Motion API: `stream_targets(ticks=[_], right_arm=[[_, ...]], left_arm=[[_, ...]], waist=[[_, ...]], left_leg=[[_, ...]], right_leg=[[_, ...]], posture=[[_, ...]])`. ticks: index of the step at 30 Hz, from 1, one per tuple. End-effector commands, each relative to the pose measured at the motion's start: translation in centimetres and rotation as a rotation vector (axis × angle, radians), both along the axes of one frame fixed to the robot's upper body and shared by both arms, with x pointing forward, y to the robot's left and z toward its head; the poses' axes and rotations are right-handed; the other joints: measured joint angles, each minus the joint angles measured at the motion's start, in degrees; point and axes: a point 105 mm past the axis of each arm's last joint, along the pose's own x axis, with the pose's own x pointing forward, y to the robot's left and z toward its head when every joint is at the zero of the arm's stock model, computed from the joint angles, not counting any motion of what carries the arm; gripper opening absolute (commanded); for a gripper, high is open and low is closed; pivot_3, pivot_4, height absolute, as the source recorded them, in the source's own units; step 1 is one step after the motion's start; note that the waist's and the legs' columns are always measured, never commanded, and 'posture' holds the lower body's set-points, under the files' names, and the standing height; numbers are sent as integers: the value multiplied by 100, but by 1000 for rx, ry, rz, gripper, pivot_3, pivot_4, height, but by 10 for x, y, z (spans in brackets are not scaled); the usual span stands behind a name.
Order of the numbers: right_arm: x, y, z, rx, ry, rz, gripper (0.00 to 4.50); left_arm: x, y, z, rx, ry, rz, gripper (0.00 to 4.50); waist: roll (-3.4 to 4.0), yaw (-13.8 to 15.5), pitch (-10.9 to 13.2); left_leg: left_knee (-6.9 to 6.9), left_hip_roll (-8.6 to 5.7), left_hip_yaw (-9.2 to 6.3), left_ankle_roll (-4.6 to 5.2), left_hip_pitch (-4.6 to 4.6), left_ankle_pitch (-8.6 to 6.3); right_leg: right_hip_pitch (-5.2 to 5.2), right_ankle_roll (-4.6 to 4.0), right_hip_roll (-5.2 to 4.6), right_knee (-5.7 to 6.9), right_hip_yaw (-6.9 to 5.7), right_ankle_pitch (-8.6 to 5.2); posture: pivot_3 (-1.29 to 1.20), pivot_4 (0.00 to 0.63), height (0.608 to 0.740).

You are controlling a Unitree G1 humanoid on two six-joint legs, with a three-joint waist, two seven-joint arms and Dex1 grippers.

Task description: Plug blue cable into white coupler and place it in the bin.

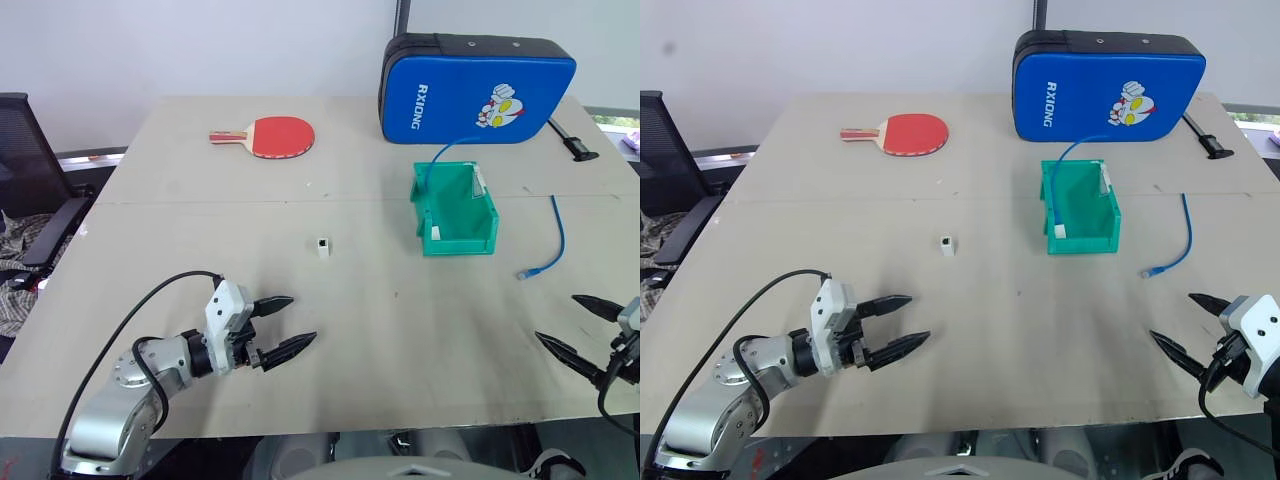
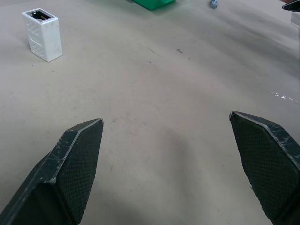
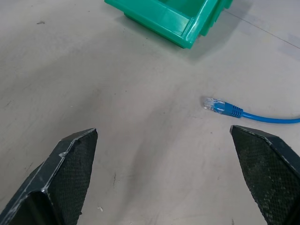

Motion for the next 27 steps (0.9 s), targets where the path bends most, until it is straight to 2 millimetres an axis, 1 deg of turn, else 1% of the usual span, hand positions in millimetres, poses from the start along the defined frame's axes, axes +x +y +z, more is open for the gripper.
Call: stream_targets(ticks=[1, 3, 6, 9, 13, 16, 17, 21, 24, 27], right_arm=[[3, -1, 8, -26, -31, -7, 4494], [8, -2, 9, -57, -39, -14, 4494], [16, -4, 11, -98, -12, 11, 4494], [26, -9, 14, -128, 27, 31, 4494], [42, -17, 16, -221, 62, 95, 4494], [54, -21, 14, -312, 101, 188, 3674], [60, -22, 13, -360, 107, 223, 3337], [77, -27, 10, -465, 141, 322, 3337], [106, -33, 7, -586, 164, 405, 3337], [125, -33, 5, -624, 194, 452, 3337]], left_arm=[[2, -7, 18, -69, -24, -2, 4429], [7, -13, 31, -169, 5, 20, 4429], [6, -22, 41, -214, 34, -17, 4429], [2, -32, 48, -207, 12, -88, 4429], [-8, -43, 53, -128, -84, -231, 4429], [-13, -47, 53, -96, -127, -297, 4500], [-14, -47, 53, -91, -135, -310, 4500], [-16, -50, 52, -85, -154, -336, 4500], [-25, -58, 54, -85, -165, -343, 4500], [-33, -65, 59, -89, -178, -337, 4500]], waist=[[0, 0, 0], [0, 0, 0], [-1, -2, -1], [0, -13, 0], [-2, -12, 1], [-2, -10, 1], [-2, -10, 1], [-2, -15, 3], [-2, -92, 12], [-6, -148, 18]], left_leg=[[0, 0, 0, 0, 0, 0], [0, 0, 0, 0, -1, 0], [8, 0, 1, 0, 0, 0], [6, -2, 10, 0, 3, 0], [5, -5, 24, 1, 8, 0], [4, -6, 39, 1, 12, 0], [4, -6, 52, 2, 11, 0], [4, -4, 78, 4, 14, -2], [4, -1, 92, 7, 19, -3], [3, 0, 97, 10, 24, -5]], right_leg=[[0, 0, 0, 0, 0, 0], [0, 0, -1, 0, 0, 0], [2, 1, -2, 2, 2, 1], [1, 1, 5, 3, 13, 1], [1, 0, 13, 3, 26, 1], [2, 0, 13, 3, 36, 1], [0, 0, 12, 2, 39, 1], [-2, 0, 14, 3, 49, 2], [-5, 1, 17, 3, 63, 3], [-5, -1, 13, 3, 72, 8]], posture=[[0, 150, 740], [0, 150, 740], [0, 150, 740], [0, 150, 740], [0, 150, 740], [0, 150, 740], [0, 150, 740], [0, 150, 740], [0, 150, 740], [0, 150, 740]])
